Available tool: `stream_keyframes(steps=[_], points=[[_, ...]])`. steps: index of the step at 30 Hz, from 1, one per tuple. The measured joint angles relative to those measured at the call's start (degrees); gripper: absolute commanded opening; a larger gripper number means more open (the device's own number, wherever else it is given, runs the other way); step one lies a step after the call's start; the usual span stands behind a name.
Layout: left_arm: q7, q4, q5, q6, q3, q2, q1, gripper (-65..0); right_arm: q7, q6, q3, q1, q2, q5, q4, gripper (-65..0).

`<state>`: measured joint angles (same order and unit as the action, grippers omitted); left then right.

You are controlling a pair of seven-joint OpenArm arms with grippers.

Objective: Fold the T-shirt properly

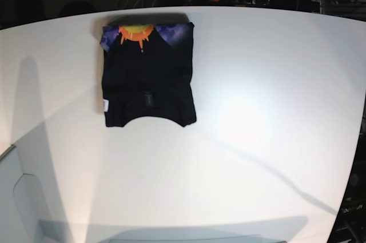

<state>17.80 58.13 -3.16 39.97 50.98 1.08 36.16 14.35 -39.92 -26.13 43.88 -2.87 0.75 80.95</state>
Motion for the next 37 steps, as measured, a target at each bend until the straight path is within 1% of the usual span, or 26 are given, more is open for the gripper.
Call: stream_keyframes(steps=[2, 3, 4, 5, 7, 9, 10, 11, 13, 14, 15, 16, 17, 18, 20, 22, 24, 25, 27, 28, 29, 32, 37], points=[[-3.3, -9.4, -3.7, 0.3, 0.0, 1.2, -3.4, -65.0, 0.4, 0.0, 0.0, -3.1, 1.4, 0.3, -7.3, -65.0], [-4.5, -14.2, -6.3, -0.2, 0.0, 2.1, -5.5, -65.0, 0.3, 0.1, -0.1, -4.7, 2.1, 0.4, -11.0, -65.0], [-5.7, -19.5, -7.9, -0.4, 0.1, 3.2, -7.8, -65.0, -1.0, 0.2, 0.0, -6.3, 2.7, 1.1, -14.7, -65.0], [-7.9, -24.9, -9.3, 0.0, 0.2, 4.5, -10.2, -65.0, -4.0, 0.3, 0.6, -7.9, 3.4, 2.9, -18.8, -65.0], [-13.0, -35.5, -11.2, -0.5, 0.3, 6.9, -14.7, -65.0, -11.4, 0.6, 2.8, -11.0, 4.5, 6.5, -27.7, -65.0], [-19.2, -43.2, -12.4, -0.6, 0.3, 8.0, -17.9, -65.0, -20.5, 0.7, 4.3, -13.1, 4.6, 9.5, -36.1, -65.0], [-22.0, -45.6, -13.8, -1.0, 0.3, 8.0, -18.8, -65.0, -24.2, 0.7, 5.1, -13.7, 4.6, 11.1, -39.7, -65.0], [-24.0, -47.2, -15.3, -3.9, 0.2, 7.7, -19.5, -65.0, -27.2, 0.7, 5.9, -14.4, 4.8, 12.9, -43.4, -65.0], [-26.8, -48.5, -19.4, -11.9, 0.2, 7.0, -20.0, -65.0, -32.2, 0.7, 8.0, -16.1, 5.4, 17.0, -51.4, -65.0], [-27.5, -48.8, -20.8, -14.7, 0.3, 6.8, -20.0, -65.0, -33.9, 0.9, 9.3, -17.3, 5.9, 18.1, -55.4, -65.0], [-27.3, -48.8, -21.9, -17.1, 0.3, 6.4, -20.3, -65.0, -35.5, 3.7, 10.4, -18.7, 6.1, 19.5, -58.9, -65.0], [-27.0, -49.1, -23.1, -19.3, 0.3, 5.9, -20.8, -65.0, -37.3, 8.6, 11.1, -20.3, 6.1, 19.9, -62.6, -65.0], [-26.9, -49.5, -23.7, -20.7, 0.3, 5.5, -21.4, -65.0, -38.3, 13.1, 11.5, -22.3, 6.3, 19.9, -66.1, -65.0], [-26.9, -49.5, -24.6, -21.3, 0.3, 4.9, -22.1, -65.0, -39.8, 16.3, 12.1, -24.4, 6.8, 20.4, -69.6, -65.0], [-27.5, -50.3, -24.9, -23.0, 0.3, 3.5, -24.0, -65.0, -41.1, 25.0, 12.8, -28.1, 7.2, 20.8, -75.2, -65.0], [-27.5, -51.6, -26.3, -23.3, 0.2, 2.6, -25.8, -65.0, -41.3, 32.1, 13.8, -30.7, 7.0, 21.6, -77.9, -65.0], [-27.7, -52.3, -28.8, -23.3, 0.2, 2.1, -26.6, -65.0, -41.4, 41.7, 14.5, -31.1, 6.1, 21.4, -78.4, -65.0], [-27.7, -52.5, -29.6, -23.3, 0.2, 1.9, -26.6, -65.0, -41.0, 45.6, 14.7, -30.9, 5.8, 21.5, -78.4, -65.0], [-27.0, -52.9, -30.5, -23.3, 0.3, 1.7, -26.3, -65.0, -40.8, 51.8, 15.1, -30.5, 5.0, 21.4, -78.9, -65.0], [-26.9, -52.9, -30.5, -23.3, 0.3, 1.7, -26.1, -65.0, -40.5, 53.7, 15.1, -30.3, 4.6, 21.4, -79.1, -65.0], [-26.9, -52.9, -30.8, -23.5, 0.3, 1.8, -26.0, -65.0, -40.5, 54.1, 15.1, -30.1, 4.2, 21.4, -79.1, -65.0], [-27.1, -52.9, -30.9, -23.5, 0.3, 2.3, -26.2, -65.0, -37.9, 54.1, 15.1, -30.3, 3.3, 21.4, -78.9, -65.0], [-27.3, -52.8, -30.9, -23.5, 0.3, 2.4, -26.5, -65.0, -36.9, 54.2, 15.0, -32.0, 3.0, 21.4, -78.9, -65.0]])
